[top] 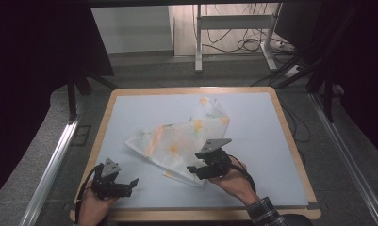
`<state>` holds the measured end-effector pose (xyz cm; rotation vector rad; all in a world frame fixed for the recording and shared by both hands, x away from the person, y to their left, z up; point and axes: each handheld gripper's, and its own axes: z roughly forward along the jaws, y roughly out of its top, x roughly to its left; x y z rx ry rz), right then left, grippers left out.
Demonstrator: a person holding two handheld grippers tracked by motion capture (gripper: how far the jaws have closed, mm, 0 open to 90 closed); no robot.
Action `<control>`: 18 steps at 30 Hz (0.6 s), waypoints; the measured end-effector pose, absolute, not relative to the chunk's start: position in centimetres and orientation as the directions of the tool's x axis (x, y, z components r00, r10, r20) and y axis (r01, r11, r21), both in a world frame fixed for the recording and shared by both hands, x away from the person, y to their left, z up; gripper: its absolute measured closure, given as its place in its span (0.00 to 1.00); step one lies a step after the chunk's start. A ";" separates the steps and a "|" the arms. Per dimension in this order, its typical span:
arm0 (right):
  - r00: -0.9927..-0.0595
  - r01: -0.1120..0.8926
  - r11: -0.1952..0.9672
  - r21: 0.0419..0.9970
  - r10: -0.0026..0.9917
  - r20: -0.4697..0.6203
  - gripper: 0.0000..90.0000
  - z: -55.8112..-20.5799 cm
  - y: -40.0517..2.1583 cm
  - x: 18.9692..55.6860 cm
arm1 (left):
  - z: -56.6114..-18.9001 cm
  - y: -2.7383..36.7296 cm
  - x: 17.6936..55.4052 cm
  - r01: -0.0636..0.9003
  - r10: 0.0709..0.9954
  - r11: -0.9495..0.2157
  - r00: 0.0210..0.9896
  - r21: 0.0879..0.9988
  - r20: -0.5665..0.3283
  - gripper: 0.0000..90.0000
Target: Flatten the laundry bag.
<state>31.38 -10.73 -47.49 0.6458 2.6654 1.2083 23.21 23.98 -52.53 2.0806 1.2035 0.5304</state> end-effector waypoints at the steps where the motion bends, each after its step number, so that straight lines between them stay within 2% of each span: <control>1: -0.897 0.323 0.584 0.745 0.439 0.045 0.47 -47.5 -10.7 31.4 | -52.5 24.0 23.2 0.599 0.870 -0.353 0.493 0.719 0.016 0.04; 3: -0.908 0.311 0.604 0.734 0.417 0.041 0.55 -48.0 -9.8 31.4 | -52.5 24.0 23.2 0.599 0.870 -0.352 0.492 0.719 0.017 0.04; 5: -0.913 0.304 0.618 0.725 0.406 0.036 0.58 -48.4 -9.1 31.4 | -52.5 24.0 23.2 0.599 0.870 -0.353 0.492 0.719 0.018 0.04; 15: -0.932 0.275 0.688 0.672 0.363 0.010 0.58 -51.0 -6.4 31.2 | -52.6 24.1 23.2 0.603 0.872 -0.354 0.489 0.715 0.019 0.04; 18: -0.927 0.267 0.724 0.636 0.372 -0.035 0.64 -52.3 -5.9 31.3 | -52.6 24.1 23.2 0.605 0.871 -0.358 0.492 0.711 0.020 0.04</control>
